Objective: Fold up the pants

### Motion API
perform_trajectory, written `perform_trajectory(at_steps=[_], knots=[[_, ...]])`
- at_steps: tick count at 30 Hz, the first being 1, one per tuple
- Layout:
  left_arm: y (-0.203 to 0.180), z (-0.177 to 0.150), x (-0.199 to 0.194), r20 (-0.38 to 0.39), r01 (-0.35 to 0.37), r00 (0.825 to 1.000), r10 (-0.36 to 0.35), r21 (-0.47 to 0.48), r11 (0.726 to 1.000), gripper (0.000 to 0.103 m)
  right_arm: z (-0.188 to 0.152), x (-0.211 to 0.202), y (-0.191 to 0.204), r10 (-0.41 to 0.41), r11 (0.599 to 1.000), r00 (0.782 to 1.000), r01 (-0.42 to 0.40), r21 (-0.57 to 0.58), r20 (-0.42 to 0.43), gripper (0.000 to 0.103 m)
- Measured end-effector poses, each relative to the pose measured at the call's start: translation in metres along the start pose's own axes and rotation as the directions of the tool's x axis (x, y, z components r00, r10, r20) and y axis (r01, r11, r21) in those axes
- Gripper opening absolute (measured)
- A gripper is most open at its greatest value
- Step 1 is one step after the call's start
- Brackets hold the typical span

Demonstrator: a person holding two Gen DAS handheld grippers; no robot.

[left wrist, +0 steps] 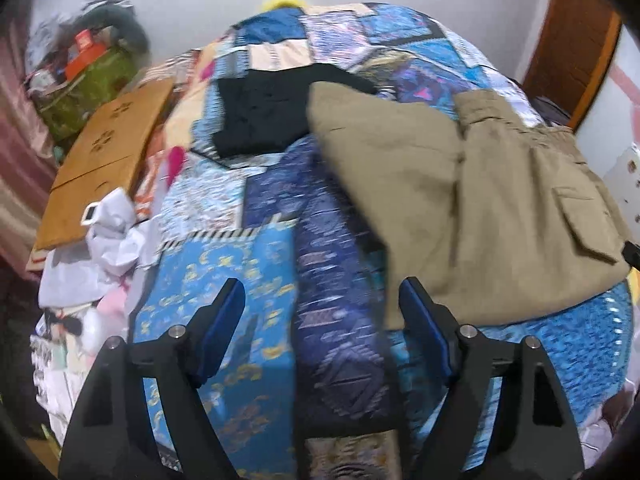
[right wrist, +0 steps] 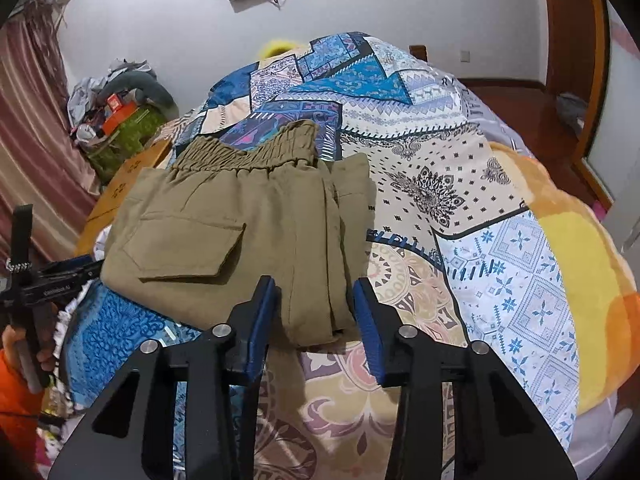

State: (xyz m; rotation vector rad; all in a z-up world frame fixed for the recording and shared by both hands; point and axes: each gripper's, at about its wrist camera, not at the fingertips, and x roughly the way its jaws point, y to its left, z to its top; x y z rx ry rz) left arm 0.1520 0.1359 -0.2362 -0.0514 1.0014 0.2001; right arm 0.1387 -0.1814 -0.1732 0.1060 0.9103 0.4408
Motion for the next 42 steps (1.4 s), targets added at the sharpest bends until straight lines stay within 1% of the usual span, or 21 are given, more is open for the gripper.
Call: perform_trajectory(at_steps=[1,2,4,6,8,10,11,14,16,18,22,25,27,28,29,31,33,35,38,40,42], knots=[[0.003,-0.004,0.002,0.005,-0.052,0.999,0.052,0.001,0.999,0.079,-0.002,0.002,0.003,-0.011,1.000,1.000,0.011,-0.025,0.000,0.035],[0.004,-0.006,0.004,0.006,-0.076,0.997,0.076,0.004,0.997,0.079,-0.003,0.003,0.005,-0.017,0.999,1.000,0.017,-0.044,-0.001,0.035],[0.007,-0.009,0.003,0.009,-0.065,0.998,0.065,-0.006,0.998,0.079,-0.001,0.005,0.003,-0.007,0.998,1.000,0.006,-0.056,-0.019,0.035],[0.008,-0.004,-0.002,0.005,-0.057,0.998,0.056,0.006,0.998,0.074,0.004,0.002,0.001,0.011,0.998,1.000,-0.013,-0.057,-0.029,0.035],[0.006,0.004,-0.012,0.029,-0.058,0.998,0.057,0.032,0.998,0.073,0.011,-0.006,-0.001,0.022,0.998,0.999,-0.023,-0.060,-0.024,0.035],[0.000,0.017,-0.030,0.082,-0.030,0.996,0.025,0.061,0.998,0.073,0.016,-0.014,0.000,0.008,0.997,1.000,-0.008,-0.071,0.004,0.035],[-0.004,0.022,-0.036,0.100,-0.015,0.995,0.008,0.070,0.997,0.073,0.022,-0.022,0.001,0.001,0.997,0.999,0.002,-0.079,0.038,0.035],[-0.024,0.048,-0.060,0.169,0.063,0.982,-0.083,0.121,0.991,0.074,0.036,-0.031,-0.001,0.011,0.997,0.996,-0.005,-0.079,0.085,0.039],[-0.038,0.065,-0.064,0.181,0.121,0.972,-0.146,0.144,0.982,0.076,0.050,-0.029,-0.004,0.029,0.997,0.994,-0.022,-0.067,0.102,0.042],[-0.052,0.080,-0.061,0.183,0.163,0.964,-0.192,0.165,0.973,0.076,0.061,-0.018,-0.005,0.034,0.998,0.995,-0.029,-0.062,0.090,0.044],[-0.089,0.106,-0.035,0.148,0.162,0.969,-0.199,0.232,0.959,0.076,0.079,0.016,-0.004,0.038,0.994,0.999,-0.036,-0.107,0.018,0.044],[-0.113,0.116,-0.009,0.086,0.180,0.974,-0.209,0.265,0.947,0.073,0.088,0.041,-0.004,0.058,0.989,0.996,-0.066,-0.134,-0.062,0.044],[-0.123,0.118,0.008,0.034,0.195,0.977,-0.211,0.261,0.946,0.060,0.089,0.053,-0.002,0.078,0.985,0.992,-0.092,-0.145,-0.099,0.044],[-0.127,0.117,0.020,-0.003,0.203,0.978,-0.209,0.252,0.946,0.057,0.088,0.061,-0.001,0.068,0.983,0.990,-0.088,-0.163,-0.124,0.043],[-0.128,0.116,0.028,-0.023,0.212,0.977,-0.213,0.242,0.947,0.053,0.087,0.066,-0.001,0.060,0.981,0.988,-0.084,-0.175,-0.140,0.037],[-0.124,0.112,0.038,-0.041,0.240,0.971,-0.237,0.213,0.947,0.053,0.083,0.077,-0.001,0.063,0.976,0.982,-0.098,-0.194,-0.178,0.030],[-0.115,0.110,0.041,-0.043,0.265,0.964,-0.261,0.181,0.947,0.053,0.078,0.080,-0.001,0.065,0.974,0.983,-0.100,-0.202,-0.173,0.029],[-0.112,0.109,0.043,-0.042,0.261,0.965,-0.258,0.165,0.951,0.053,0.072,0.081,0.001,0.054,0.971,0.987,-0.087,-0.222,-0.151,0.029],[-0.117,0.105,0.044,-0.025,0.221,0.975,-0.220,0.188,0.957,0.053,0.068,0.078,0.004,0.038,0.967,0.992,-0.068,-0.247,-0.122,0.029],[-0.120,0.103,0.041,-0.015,0.197,0.980,-0.198,0.201,0.960,0.053,0.070,0.078,0.000,0.046,0.972,0.990,-0.076,-0.221,-0.135,0.029],[-0.120,0.102,0.039,-0.019,0.203,0.979,-0.204,0.224,0.953,0.053,0.074,0.078,-0.001,0.040,0.977,0.987,-0.071,-0.202,-0.155,0.029]])
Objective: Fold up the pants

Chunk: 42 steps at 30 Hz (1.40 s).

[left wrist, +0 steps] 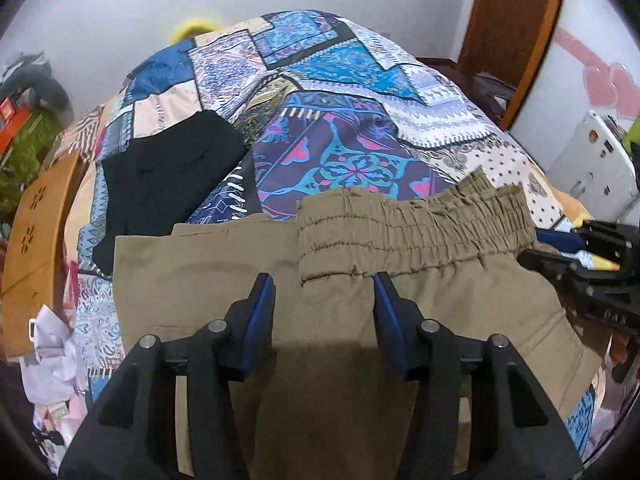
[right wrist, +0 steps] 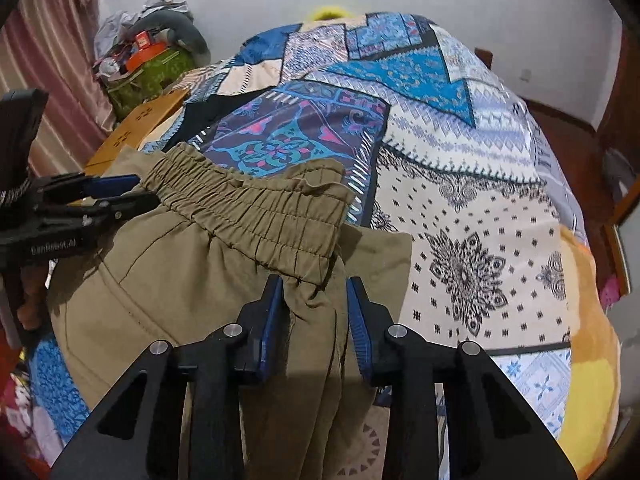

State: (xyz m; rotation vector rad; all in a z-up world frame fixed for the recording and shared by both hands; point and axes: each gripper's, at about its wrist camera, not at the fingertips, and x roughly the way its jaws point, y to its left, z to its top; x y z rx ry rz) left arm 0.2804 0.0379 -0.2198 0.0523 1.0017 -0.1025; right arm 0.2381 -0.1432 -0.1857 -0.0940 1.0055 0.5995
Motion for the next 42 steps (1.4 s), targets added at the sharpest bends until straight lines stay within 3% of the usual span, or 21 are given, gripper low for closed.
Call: perform_trajectory(at_steps=[5,9,12,16,18,23,27,34,37,39,42], knots=[[0.007,-0.003,-0.022,0.015,-0.001,1.000,0.001,-0.005,1.000,0.053,0.002,-0.012,0.010,-0.054,0.998,0.999,0.054,-0.045,-0.004,0.029],[0.018,-0.008,-0.050,0.070,-0.023,0.997,0.025,-0.029,0.999,0.054,-0.004,-0.035,0.018,-0.086,0.994,0.993,0.090,-0.060,0.075,0.030],[0.036,-0.014,-0.069,0.103,-0.047,0.993,0.053,-0.063,0.997,0.062,-0.008,-0.051,0.028,-0.109,0.989,0.987,0.119,-0.084,0.116,0.042],[0.063,-0.026,-0.083,0.124,-0.079,0.988,0.094,-0.124,0.989,0.082,-0.011,-0.070,0.039,-0.142,0.982,0.974,0.161,-0.099,0.176,0.076],[0.077,-0.034,-0.083,0.120,-0.081,0.988,0.101,-0.163,0.983,0.090,-0.014,-0.072,0.039,-0.157,0.980,0.970,0.177,-0.096,0.186,0.079],[0.096,-0.052,-0.065,0.050,-0.087,0.994,0.098,-0.202,0.976,0.091,-0.021,-0.060,0.029,-0.184,0.979,0.973,0.194,-0.065,0.139,0.080],[0.100,-0.053,-0.042,0.004,-0.042,0.999,0.044,-0.230,0.972,0.091,-0.027,-0.042,0.015,-0.168,0.985,0.984,0.169,-0.018,0.066,0.080],[0.092,-0.043,0.001,-0.082,0.095,0.989,-0.120,-0.257,0.962,0.091,-0.029,-0.019,-0.008,0.014,0.994,1.000,-0.012,0.112,-0.013,0.080],[0.084,-0.040,0.006,-0.077,0.129,0.986,-0.150,-0.235,0.963,0.084,-0.028,-0.007,-0.019,0.104,0.978,0.994,-0.097,0.186,-0.029,0.079],[0.081,-0.039,0.004,-0.052,0.164,0.982,-0.180,-0.227,0.960,0.064,-0.029,-0.002,-0.021,0.125,0.973,0.992,-0.119,0.200,-0.018,0.078],[0.078,-0.036,0.001,-0.037,0.180,0.981,-0.193,-0.226,0.957,0.041,-0.028,-0.001,-0.019,0.142,0.971,0.990,-0.140,0.195,0.008,0.061]])
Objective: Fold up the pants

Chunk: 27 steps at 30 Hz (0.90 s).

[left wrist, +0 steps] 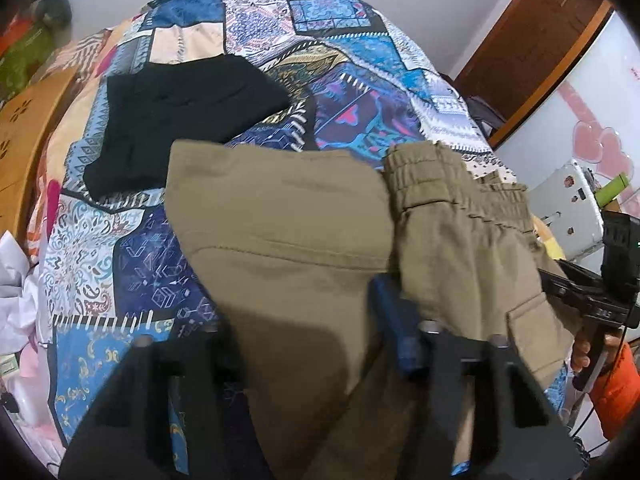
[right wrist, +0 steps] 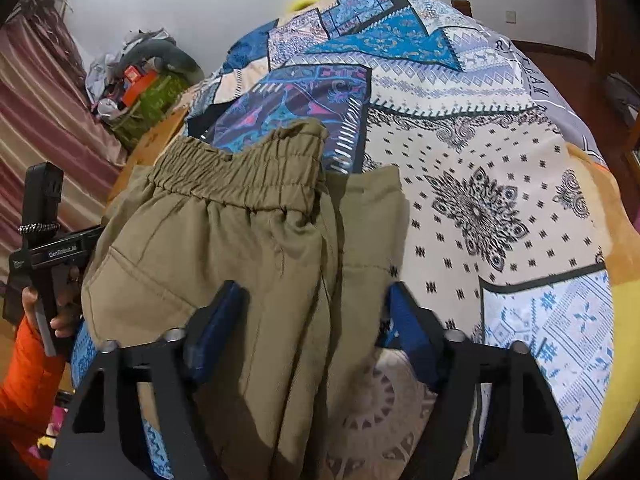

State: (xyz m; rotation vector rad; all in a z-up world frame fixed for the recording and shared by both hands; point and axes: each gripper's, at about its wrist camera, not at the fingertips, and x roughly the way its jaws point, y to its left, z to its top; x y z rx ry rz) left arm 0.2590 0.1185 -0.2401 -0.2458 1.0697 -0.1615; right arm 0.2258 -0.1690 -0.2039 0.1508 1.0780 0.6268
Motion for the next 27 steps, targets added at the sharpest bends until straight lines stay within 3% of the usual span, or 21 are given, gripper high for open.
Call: perform_trajectory(at_steps=[4,8,11,17,23,27], knots=[[-0.006,0.003,-0.007,-0.002,0.036,0.999,-0.036,-0.052,0.998,0.026,0.001,-0.004,0.007,0.004,1.000,1.000,-0.004,-0.017,0.016,0.032],[-0.021,0.004,-0.016,0.034,-0.019,0.999,0.019,0.003,1.000,0.018,0.004,-0.008,0.023,-0.051,0.994,0.998,0.055,-0.091,0.044,0.013],[-0.037,0.004,-0.029,0.092,-0.087,0.992,0.081,0.063,0.994,0.012,0.012,-0.015,0.030,-0.054,0.992,0.997,0.060,-0.113,0.055,0.011],[-0.046,0.012,-0.064,0.188,-0.135,0.975,0.115,0.095,0.986,0.009,0.041,-0.039,0.061,-0.063,0.975,0.990,0.087,-0.205,0.123,0.010],[-0.026,0.037,-0.104,0.294,-0.168,0.946,0.137,0.083,0.982,0.009,0.077,-0.045,0.094,-0.055,0.949,0.977,0.116,-0.295,0.206,0.010],[0.002,0.062,-0.120,0.320,-0.176,0.937,0.143,0.077,0.981,0.009,0.104,-0.035,0.111,-0.028,0.945,0.972,0.103,-0.312,0.234,0.010]])
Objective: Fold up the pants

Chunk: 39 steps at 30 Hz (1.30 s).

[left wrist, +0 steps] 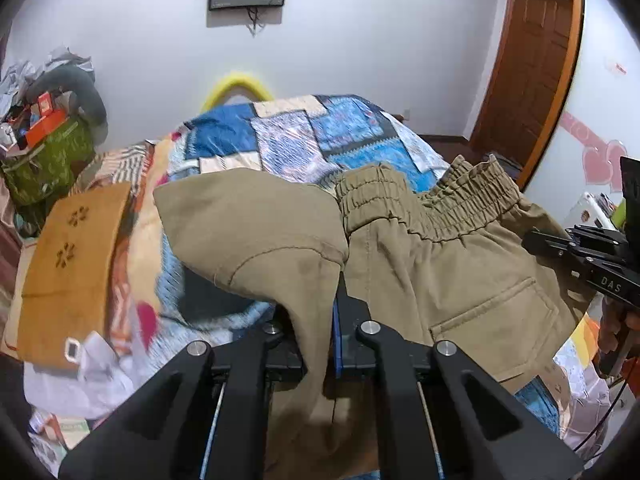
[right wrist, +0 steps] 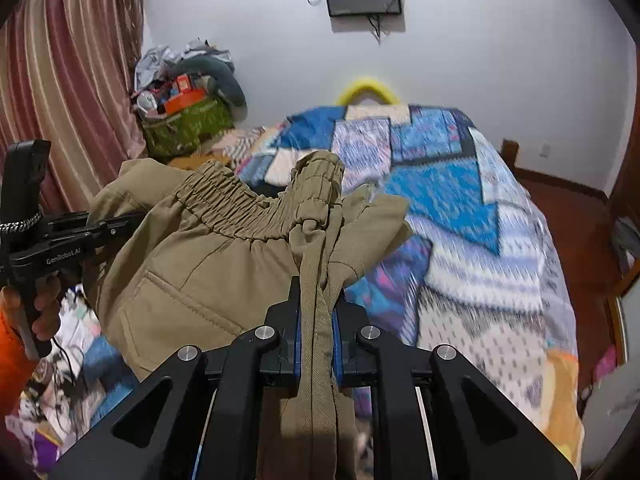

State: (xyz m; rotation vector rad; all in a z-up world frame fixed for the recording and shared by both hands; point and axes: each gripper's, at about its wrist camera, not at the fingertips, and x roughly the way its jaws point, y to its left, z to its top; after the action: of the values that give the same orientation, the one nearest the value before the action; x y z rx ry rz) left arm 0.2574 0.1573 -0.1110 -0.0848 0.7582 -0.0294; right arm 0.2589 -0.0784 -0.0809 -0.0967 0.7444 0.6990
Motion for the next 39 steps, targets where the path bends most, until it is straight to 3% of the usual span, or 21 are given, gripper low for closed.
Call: perform_trajectory(at_steps=[6,15,22,28,31,33,34,36,39], knots=[[0.056,0.033,0.015,0.016,-0.064,0.998,0.064,-0.034,0.997,0.009,0.046,0.045,0.019,0.028,0.999,0.999,-0.027,-0.020,0.047,0.010],[0.134,0.053,0.082,-0.034,-0.171,0.985,0.168,-0.112,0.979,0.009,0.091,0.135,0.044,0.039,0.998,0.999,-0.037,-0.054,0.035,0.010],[0.162,0.049,0.153,-0.096,-0.238,0.969,0.228,-0.112,0.965,0.009,0.096,0.206,0.037,0.028,0.999,0.998,-0.029,-0.018,-0.050,0.010],[0.173,0.022,0.220,-0.203,-0.255,0.948,0.245,-0.024,0.967,0.011,0.085,0.257,0.034,-0.021,0.997,0.988,0.009,-0.077,-0.155,0.011],[0.181,0.000,0.250,-0.294,-0.271,0.921,0.255,-0.014,0.963,0.020,0.071,0.283,0.025,-0.035,0.998,0.969,0.020,-0.060,-0.246,0.013],[0.186,-0.013,0.260,-0.317,-0.321,0.897,0.309,0.016,0.947,0.039,0.063,0.290,0.021,-0.064,0.997,0.959,0.049,-0.059,-0.277,0.016],[0.190,-0.017,0.262,-0.316,-0.337,0.891,0.325,0.020,0.941,0.043,0.062,0.292,0.018,-0.079,0.996,0.951,0.066,-0.053,-0.299,0.022],[0.196,-0.021,0.255,-0.302,-0.341,0.896,0.324,-0.002,0.940,0.050,0.061,0.292,0.013,-0.073,0.997,0.936,0.070,-0.022,-0.345,0.025],[0.200,-0.022,0.240,-0.307,-0.371,0.886,0.348,-0.016,0.929,0.051,0.062,0.276,0.015,-0.096,0.995,0.935,0.085,-0.047,-0.342,0.028]])
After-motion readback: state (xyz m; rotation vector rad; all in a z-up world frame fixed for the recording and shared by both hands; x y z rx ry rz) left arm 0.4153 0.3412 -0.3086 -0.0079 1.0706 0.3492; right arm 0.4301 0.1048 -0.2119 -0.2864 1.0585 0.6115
